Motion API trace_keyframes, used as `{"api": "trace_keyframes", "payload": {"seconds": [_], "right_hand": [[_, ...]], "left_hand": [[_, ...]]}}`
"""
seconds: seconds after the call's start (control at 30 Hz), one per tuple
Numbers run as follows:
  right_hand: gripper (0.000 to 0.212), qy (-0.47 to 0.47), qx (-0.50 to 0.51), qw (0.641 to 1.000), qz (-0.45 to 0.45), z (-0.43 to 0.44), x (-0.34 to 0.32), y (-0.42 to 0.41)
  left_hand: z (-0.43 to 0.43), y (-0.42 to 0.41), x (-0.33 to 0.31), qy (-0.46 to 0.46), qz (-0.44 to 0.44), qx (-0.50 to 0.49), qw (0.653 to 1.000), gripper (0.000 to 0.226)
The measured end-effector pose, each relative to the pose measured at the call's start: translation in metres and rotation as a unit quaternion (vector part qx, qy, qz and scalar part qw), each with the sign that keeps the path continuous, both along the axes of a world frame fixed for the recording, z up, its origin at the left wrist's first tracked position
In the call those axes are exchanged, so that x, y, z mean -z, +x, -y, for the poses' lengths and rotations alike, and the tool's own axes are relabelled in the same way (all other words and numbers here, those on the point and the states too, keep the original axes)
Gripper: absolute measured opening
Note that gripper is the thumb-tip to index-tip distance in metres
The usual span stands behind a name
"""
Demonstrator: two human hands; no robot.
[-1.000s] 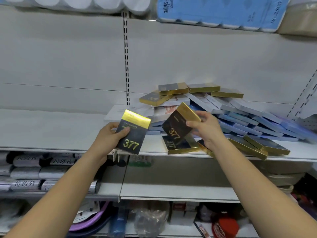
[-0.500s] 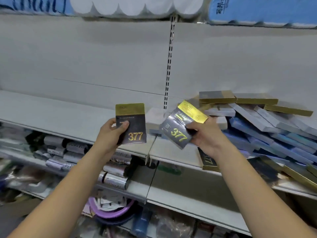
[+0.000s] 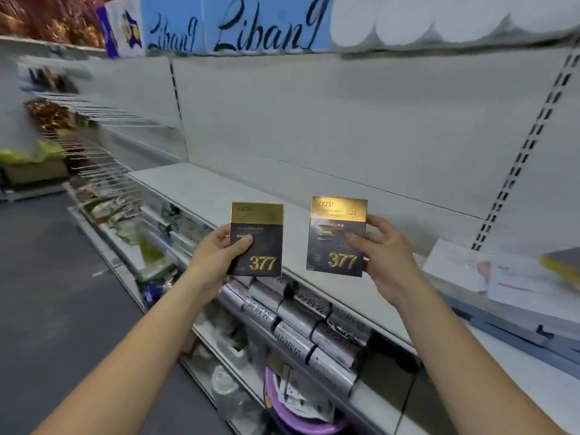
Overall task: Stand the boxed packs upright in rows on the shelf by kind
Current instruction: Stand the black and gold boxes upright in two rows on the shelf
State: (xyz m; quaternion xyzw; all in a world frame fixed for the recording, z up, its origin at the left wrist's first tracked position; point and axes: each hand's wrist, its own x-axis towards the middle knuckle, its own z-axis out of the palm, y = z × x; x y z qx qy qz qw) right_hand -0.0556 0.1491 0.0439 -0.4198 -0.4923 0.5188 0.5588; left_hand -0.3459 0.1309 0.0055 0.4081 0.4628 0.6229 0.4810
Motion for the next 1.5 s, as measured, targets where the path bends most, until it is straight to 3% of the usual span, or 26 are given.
{"api": "trace_keyframes", "payload": {"seconds": [0.2, 0.37, 0.7, 1.13, 1.5], "right_hand": [[0.037, 0.002, -0.022, 1.0, 0.021, -0.076, 0.006, -0.136], [0.037, -0.018, -0.035, 0.999, 0.014, -0.128, 0.011, -0.241], [0.033, -0.023, -0.054, 0.998, 0.015, -0.223, 0.013, -0.393], [0.031, -0.056, -0.042, 0.998, -0.008, -0.392, 0.035, -0.503], [0.03, -0.065, 0.03, 0.997, -0.005, -0.464, 0.041, -0.554]], "left_hand": [[-0.06, -0.139, 0.009, 0.009, 0.006, -0.029, 1.0, 0.041], [-0.104, -0.248, 0.016, -0.013, 0.007, -0.036, 0.999, 0.029], [-0.188, -0.384, 0.022, -0.014, 0.021, -0.06, 0.998, 0.032], [-0.34, -0.502, 0.015, -0.04, -0.019, -0.042, 0.998, 0.039], [-0.449, -0.568, 0.013, -0.03, 0.002, 0.009, 1.0, 0.038]]}}
